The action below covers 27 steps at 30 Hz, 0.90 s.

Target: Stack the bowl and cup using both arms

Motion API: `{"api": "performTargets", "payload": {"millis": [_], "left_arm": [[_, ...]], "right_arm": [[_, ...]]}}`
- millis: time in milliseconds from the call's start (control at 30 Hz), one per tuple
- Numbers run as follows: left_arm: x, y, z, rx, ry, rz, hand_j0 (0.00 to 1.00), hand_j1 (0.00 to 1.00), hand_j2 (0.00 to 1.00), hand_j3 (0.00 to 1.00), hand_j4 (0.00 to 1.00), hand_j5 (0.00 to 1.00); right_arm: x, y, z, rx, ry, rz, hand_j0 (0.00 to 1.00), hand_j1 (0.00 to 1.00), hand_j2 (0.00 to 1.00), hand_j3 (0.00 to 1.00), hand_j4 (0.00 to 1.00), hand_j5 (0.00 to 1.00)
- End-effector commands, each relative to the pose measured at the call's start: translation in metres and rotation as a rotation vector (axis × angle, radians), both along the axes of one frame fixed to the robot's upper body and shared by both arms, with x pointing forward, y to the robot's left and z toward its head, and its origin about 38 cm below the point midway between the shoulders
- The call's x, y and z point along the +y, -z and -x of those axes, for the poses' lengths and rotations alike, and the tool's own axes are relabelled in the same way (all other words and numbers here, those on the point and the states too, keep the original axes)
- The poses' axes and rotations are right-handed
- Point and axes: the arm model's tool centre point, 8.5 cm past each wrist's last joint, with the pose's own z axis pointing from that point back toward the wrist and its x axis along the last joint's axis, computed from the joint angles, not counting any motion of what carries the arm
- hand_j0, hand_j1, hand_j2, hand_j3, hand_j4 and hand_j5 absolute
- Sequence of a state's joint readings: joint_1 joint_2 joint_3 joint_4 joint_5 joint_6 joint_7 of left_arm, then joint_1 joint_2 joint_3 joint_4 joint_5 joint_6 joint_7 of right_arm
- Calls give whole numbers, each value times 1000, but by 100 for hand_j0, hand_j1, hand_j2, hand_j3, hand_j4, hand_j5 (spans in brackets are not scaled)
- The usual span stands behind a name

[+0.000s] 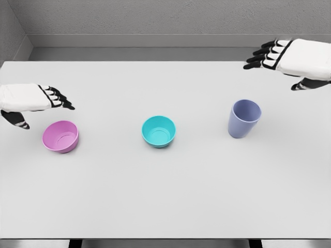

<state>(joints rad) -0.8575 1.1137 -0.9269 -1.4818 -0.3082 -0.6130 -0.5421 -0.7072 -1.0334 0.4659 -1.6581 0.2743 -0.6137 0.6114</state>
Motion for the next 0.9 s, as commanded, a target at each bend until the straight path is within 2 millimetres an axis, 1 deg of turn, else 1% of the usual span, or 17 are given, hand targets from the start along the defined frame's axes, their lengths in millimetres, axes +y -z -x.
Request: {"api": "performTargets", "payload": {"millis": [0,67,100,167,233,300,367,400,500,533,700,867], "left_arm": [[-20,6,4,18,56,7,100,100,100,100,100,100],[-26,8,3,22,65,16,100,100,100,100,100,100],[-26,10,3,25,65,15,100,100,100,100,100,100],[-26,21,6,55,69,3,100,100,100,100,100,100],[-23,24,8,64,65,-12,100,100,100,100,100,100],[-18,25,8,69,54,-24,100,100,100,100,100,100],[-12,23,9,67,44,-31,100,100,100,100,100,100],[-12,23,10,69,44,-33,100,100,100,100,100,100],[-13,24,10,70,44,-34,100,100,100,100,100,100],[-13,27,11,79,46,-36,100,100,100,100,100,100],[-14,30,10,84,46,-32,100,100,100,100,100,100],[-15,32,10,88,49,-31,100,100,100,100,100,100]], "right_arm": [[2,7,0,14,-2,15,100,100,100,100,100,100],[4,11,0,23,-8,17,100,100,100,100,100,100],[9,18,0,41,-19,19,100,100,100,100,100,100],[19,31,1,73,-47,23,100,100,100,100,100,100],[21,31,2,71,-55,25,100,100,100,100,100,100],[22,32,3,74,-59,27,100,100,100,100,100,100],[28,36,2,80,-72,20,100,100,100,100,100,100],[31,42,3,99,-80,27,100,100,100,100,100,100],[32,42,2,87,-80,40,100,100,100,100,100,100],[32,45,2,94,-81,43,100,100,100,100,100,100],[34,48,3,102,-87,45,100,100,100,100,100,100],[37,57,5,122,-96,58,100,100,100,100,100,100]]}}
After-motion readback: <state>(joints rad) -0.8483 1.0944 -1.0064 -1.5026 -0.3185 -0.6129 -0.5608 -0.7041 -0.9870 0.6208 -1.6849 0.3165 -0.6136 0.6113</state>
